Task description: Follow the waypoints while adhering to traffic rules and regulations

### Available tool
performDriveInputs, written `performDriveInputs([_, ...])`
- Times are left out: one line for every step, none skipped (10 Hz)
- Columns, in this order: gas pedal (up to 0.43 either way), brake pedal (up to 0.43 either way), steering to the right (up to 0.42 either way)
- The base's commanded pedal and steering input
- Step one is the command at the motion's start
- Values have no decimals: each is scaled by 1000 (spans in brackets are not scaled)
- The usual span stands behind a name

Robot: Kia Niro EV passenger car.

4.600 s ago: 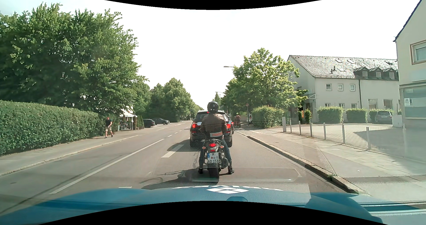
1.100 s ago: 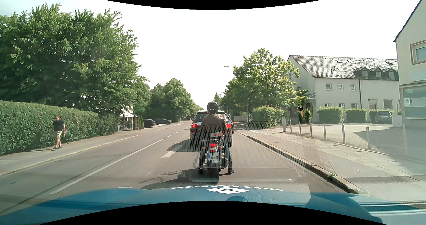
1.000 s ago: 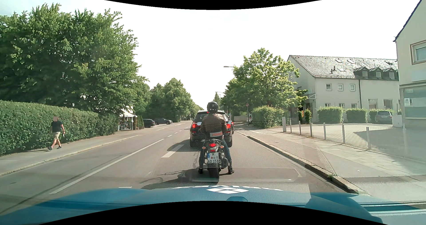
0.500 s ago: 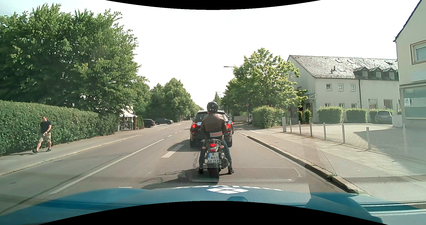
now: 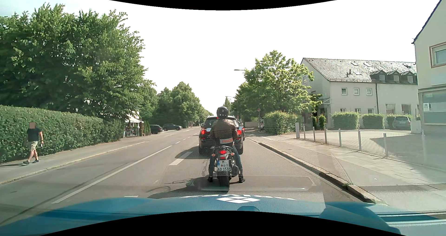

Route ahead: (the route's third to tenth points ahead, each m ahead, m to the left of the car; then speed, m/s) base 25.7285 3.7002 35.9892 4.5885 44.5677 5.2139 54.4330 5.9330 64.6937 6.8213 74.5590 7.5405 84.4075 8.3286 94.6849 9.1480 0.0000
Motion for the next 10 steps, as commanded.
performDriveInputs([0,311,-21])
performDriveInputs([0,311,-21])
performDriveInputs([0,311,-21])
performDriveInputs([0,311,-21])
performDriveInputs([0,311,-21])
performDriveInputs([0,311,-21])
performDriveInputs([0,311,-21])
performDriveInputs([0,311,-21])
performDriveInputs([0,311,-21])
performDriveInputs([0,311,-21])
